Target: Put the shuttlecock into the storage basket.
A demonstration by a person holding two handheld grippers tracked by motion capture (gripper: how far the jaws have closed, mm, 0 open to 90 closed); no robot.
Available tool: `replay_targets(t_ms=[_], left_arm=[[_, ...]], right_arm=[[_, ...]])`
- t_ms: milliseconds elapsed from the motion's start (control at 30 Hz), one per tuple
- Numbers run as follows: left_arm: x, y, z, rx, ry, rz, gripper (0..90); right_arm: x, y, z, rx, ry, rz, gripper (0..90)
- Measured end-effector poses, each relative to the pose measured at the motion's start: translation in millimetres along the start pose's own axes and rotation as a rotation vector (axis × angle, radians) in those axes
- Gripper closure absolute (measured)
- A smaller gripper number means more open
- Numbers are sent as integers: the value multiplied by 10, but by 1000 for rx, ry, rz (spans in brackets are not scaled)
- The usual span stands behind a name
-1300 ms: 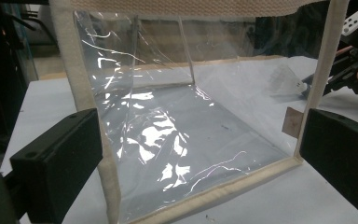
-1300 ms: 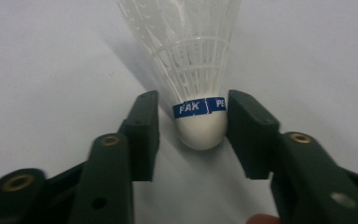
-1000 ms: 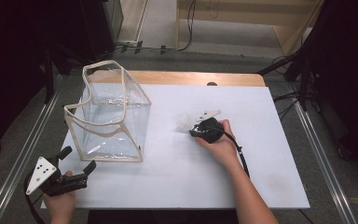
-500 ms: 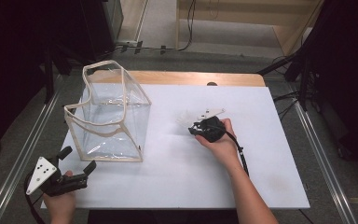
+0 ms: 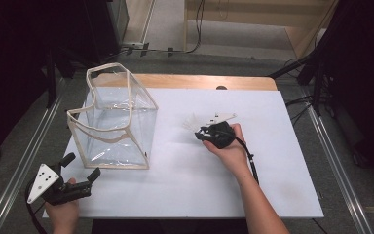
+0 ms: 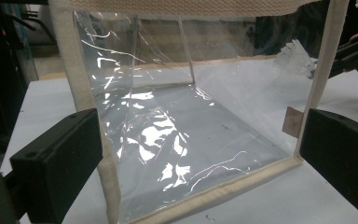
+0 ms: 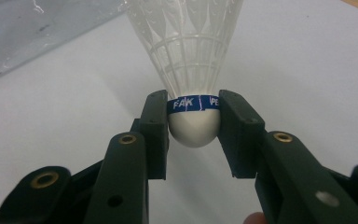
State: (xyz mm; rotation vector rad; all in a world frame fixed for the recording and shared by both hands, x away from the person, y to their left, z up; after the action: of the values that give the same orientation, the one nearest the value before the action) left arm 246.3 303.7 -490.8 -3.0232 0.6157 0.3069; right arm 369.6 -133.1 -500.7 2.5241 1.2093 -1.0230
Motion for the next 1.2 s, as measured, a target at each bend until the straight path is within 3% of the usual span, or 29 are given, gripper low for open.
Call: replay_targets(t_ms=[467, 1200], left_arm=[[0, 5, 1, 3, -3, 0, 0], [-1, 1, 0, 0, 1, 1, 0]], right_arm=[[-57, -111, -56, 5, 21, -38, 629], [-19, -326, -184, -39, 54, -77, 629]])
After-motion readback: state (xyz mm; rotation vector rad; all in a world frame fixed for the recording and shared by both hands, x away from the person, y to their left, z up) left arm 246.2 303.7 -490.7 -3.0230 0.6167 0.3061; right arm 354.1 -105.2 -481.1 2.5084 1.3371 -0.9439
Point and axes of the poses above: each handheld gripper's, and its own axes: x roughly forward along the jaws, z roughly out of its underside, y roughly to its right, the point moved 3 cm from there along x, roughly forward along the jaws, and after that the axes turned 9 degrees about -z, right-handed, at the moved point
